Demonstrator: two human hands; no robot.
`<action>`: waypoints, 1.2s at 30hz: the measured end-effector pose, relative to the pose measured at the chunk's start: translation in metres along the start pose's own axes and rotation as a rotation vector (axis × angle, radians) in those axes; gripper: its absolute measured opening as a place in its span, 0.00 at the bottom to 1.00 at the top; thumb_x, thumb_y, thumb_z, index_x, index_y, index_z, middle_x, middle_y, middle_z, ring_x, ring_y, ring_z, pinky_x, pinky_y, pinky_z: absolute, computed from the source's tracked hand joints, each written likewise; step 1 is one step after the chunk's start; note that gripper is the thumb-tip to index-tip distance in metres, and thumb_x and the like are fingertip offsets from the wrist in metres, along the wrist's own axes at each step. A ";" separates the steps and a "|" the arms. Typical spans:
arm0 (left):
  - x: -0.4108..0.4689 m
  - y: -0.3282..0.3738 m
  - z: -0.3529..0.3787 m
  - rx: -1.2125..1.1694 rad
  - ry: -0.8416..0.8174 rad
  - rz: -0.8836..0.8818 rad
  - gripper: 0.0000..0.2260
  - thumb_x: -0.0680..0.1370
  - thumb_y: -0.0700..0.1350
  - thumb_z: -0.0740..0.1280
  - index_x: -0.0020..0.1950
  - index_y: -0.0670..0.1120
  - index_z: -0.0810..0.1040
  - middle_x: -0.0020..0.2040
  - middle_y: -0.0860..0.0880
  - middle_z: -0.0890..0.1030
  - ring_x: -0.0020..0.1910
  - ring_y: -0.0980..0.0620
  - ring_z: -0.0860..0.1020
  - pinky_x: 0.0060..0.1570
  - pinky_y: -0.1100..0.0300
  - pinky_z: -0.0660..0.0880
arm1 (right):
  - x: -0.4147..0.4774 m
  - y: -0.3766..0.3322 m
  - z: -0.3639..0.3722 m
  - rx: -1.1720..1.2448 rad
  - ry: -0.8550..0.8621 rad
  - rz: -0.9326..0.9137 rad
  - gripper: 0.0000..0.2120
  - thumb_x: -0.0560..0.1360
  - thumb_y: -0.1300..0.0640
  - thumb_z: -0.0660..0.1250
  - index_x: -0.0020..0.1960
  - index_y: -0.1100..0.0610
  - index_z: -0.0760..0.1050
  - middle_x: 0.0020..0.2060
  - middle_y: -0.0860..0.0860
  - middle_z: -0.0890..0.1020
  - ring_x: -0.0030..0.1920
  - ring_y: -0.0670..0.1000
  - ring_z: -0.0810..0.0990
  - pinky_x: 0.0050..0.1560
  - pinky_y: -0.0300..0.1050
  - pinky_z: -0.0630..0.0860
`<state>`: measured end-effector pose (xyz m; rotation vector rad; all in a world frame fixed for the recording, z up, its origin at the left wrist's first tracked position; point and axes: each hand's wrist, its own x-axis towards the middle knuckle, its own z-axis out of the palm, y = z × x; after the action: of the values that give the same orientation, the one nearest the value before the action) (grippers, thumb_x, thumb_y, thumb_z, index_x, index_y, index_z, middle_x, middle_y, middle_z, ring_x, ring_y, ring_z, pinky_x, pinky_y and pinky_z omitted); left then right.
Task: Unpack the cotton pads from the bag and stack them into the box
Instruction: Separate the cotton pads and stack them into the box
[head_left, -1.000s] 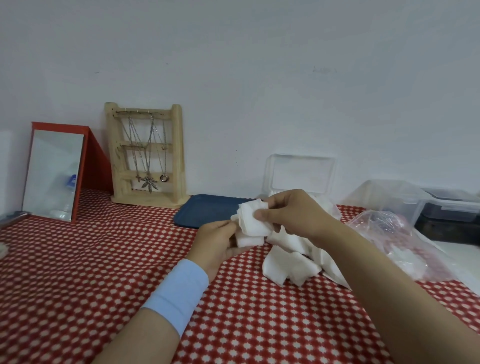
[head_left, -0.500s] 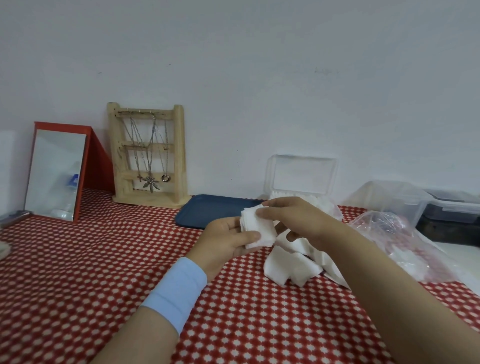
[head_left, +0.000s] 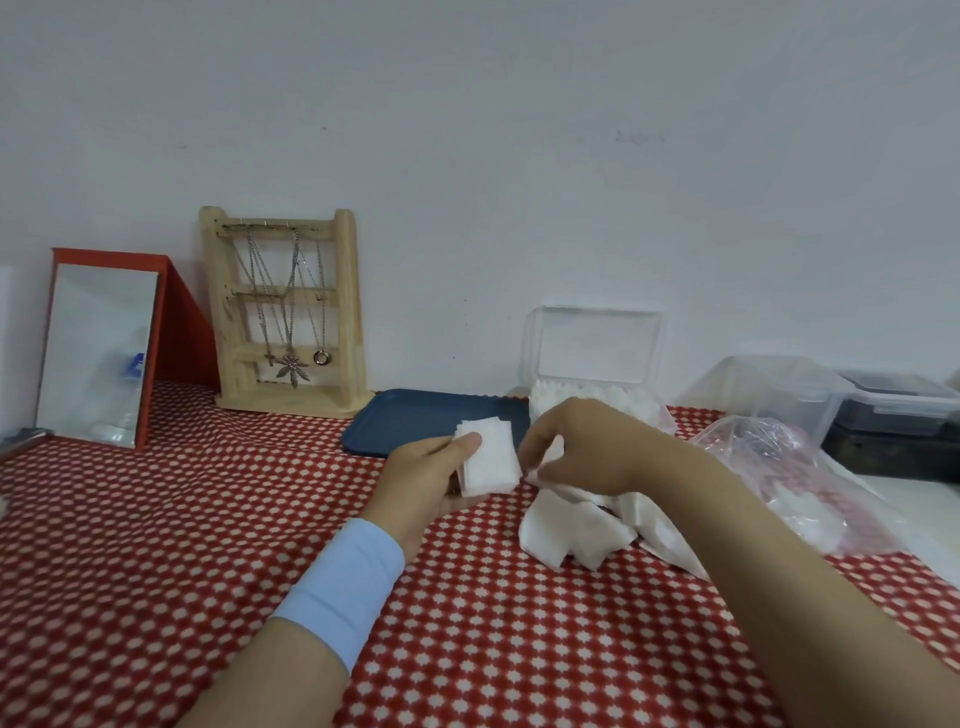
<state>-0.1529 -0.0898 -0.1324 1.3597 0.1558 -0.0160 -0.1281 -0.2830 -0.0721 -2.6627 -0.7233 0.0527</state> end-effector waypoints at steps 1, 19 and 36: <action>0.000 0.001 -0.001 0.005 0.012 0.012 0.03 0.81 0.44 0.70 0.52 0.46 0.82 0.54 0.43 0.86 0.54 0.45 0.85 0.49 0.53 0.84 | -0.002 0.000 0.001 -0.044 -0.131 -0.014 0.13 0.75 0.59 0.72 0.56 0.45 0.84 0.56 0.38 0.82 0.57 0.40 0.78 0.60 0.39 0.73; 0.001 -0.001 0.000 -0.045 0.062 -0.012 0.03 0.80 0.44 0.71 0.51 0.46 0.83 0.53 0.43 0.86 0.52 0.44 0.86 0.52 0.49 0.84 | -0.003 -0.001 -0.015 0.622 0.149 0.094 0.04 0.70 0.60 0.79 0.43 0.59 0.86 0.31 0.42 0.84 0.31 0.37 0.80 0.30 0.28 0.72; -0.002 0.002 0.008 -0.078 -0.156 -0.060 0.21 0.78 0.55 0.69 0.63 0.41 0.80 0.57 0.40 0.86 0.56 0.43 0.85 0.60 0.45 0.80 | 0.008 -0.012 0.007 0.498 0.267 0.217 0.12 0.66 0.54 0.82 0.45 0.54 0.83 0.40 0.49 0.86 0.38 0.47 0.84 0.39 0.41 0.82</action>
<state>-0.1540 -0.0973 -0.1291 1.2701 0.0647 -0.1645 -0.1278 -0.2674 -0.0738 -2.1998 -0.2843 -0.0572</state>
